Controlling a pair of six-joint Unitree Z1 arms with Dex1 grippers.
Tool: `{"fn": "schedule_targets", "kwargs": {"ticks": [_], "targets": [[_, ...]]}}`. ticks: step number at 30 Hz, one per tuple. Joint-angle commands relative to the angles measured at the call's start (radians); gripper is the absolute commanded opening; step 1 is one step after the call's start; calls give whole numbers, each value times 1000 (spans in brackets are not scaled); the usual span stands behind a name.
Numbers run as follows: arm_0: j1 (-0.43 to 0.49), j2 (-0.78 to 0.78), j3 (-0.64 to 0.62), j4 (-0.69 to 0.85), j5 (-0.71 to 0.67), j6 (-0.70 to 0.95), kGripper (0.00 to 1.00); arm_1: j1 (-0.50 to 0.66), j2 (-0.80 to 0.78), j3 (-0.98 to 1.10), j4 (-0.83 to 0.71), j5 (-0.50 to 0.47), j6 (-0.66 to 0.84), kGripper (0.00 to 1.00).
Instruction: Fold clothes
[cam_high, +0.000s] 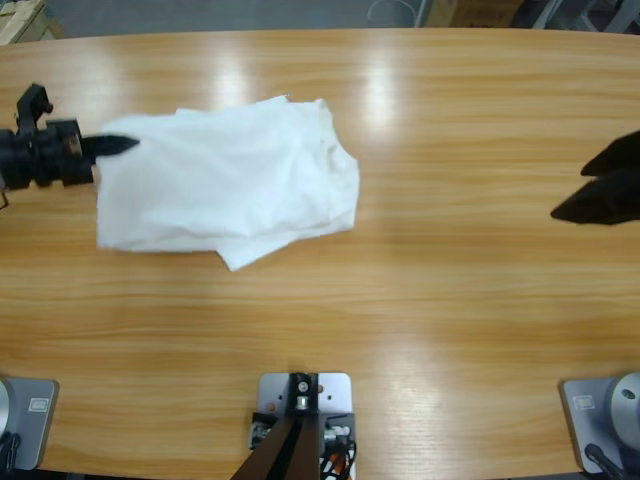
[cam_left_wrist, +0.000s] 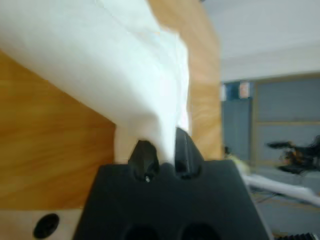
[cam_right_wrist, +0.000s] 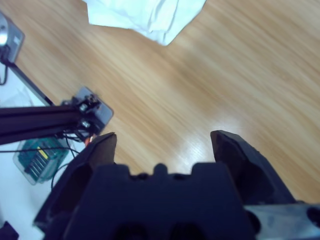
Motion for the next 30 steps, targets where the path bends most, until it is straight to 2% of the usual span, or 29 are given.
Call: {"fn": "schedule_targets", "kwargs": {"ticks": [1,6,10,15,18,22,30], "targets": [[-81,-148,-245,700,200,300,0,17,-54,77,-9,-15,17,769],[-81,-127,-491,1037,306,396,0,61,-68,81,-19,-19,56,770],[-57,-80,-628,1192,333,419,0,135,-60,89,-66,-22,113,769],[36,-54,-689,1311,334,491,0,251,1,86,-152,-21,178,770],[47,-10,-714,1360,344,520,0,299,42,77,-186,-23,193,770],[20,70,-743,1370,344,525,0,321,56,69,-186,-29,194,770],[-158,209,-1071,1605,468,566,0,321,67,70,-177,-30,179,770]]}}
